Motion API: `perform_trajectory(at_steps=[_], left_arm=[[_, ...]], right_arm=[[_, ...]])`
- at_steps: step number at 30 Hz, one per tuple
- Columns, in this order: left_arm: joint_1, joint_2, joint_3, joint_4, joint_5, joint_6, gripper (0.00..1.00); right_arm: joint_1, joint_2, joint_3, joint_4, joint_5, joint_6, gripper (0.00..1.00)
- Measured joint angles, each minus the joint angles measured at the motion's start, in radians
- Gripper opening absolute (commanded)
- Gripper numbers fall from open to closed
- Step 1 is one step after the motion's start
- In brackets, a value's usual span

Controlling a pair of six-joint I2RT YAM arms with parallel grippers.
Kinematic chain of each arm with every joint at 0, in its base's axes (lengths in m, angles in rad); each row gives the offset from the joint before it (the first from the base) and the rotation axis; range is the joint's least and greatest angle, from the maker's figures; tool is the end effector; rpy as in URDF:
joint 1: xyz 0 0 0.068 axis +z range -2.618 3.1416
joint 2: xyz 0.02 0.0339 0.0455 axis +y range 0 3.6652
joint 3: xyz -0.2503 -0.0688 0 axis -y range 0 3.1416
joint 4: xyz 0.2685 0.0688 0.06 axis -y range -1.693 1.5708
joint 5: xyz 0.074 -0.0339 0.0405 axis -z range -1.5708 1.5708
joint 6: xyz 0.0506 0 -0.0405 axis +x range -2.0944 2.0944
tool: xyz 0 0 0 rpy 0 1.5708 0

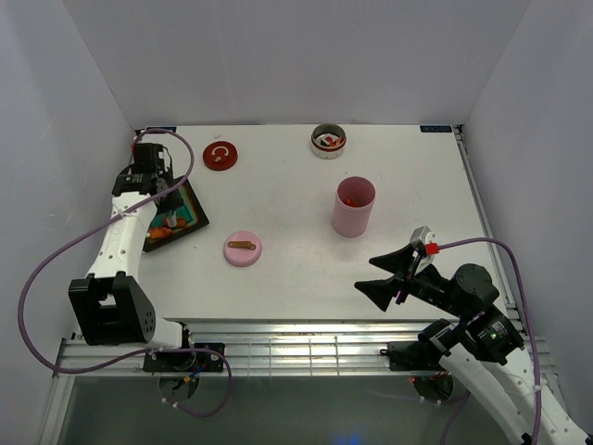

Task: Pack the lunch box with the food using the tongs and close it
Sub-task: Pick up the fake food from the plate, then place the fake food in the packing box.

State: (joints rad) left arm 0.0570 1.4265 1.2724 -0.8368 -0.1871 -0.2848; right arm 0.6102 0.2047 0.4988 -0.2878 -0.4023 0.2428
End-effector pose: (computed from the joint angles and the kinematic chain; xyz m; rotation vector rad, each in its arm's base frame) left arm 0.3253 0.0280 0.2758 -0.5023 2.4923 0.1507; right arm 0.0993 0.0936 0.3004 -0.6220 1.5302 0.9740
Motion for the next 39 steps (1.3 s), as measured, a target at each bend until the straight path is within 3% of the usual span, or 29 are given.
perform_trajectory(at_steps=[8,14,20,27,39], left_arm=[[-0.031,-0.064,0.060,-0.003,0.096,-0.028,0.00],[-0.233,-0.015,0.240,0.005,0.136,-0.046,0.00],[-0.387,0.169,0.483,0.087,0.209,-0.054,0.00],[-0.428,0.419,0.610,0.232,0.317,-0.056,0.00],[-0.491,0.642,0.629,0.515,0.401,-0.006,0.00]], right_arm=[[0.000,0.000,0.000,0.000,0.004,0.000,0.82],[0.000,0.003,0.000,-0.001,0.034,0.000,0.82],[0.000,0.043,0.045,-0.059,0.117,-0.011,0.81],[0.000,0.028,0.055,-0.085,0.198,-0.007,0.81],[0.000,0.019,0.055,-0.116,0.279,0.012,0.81]])
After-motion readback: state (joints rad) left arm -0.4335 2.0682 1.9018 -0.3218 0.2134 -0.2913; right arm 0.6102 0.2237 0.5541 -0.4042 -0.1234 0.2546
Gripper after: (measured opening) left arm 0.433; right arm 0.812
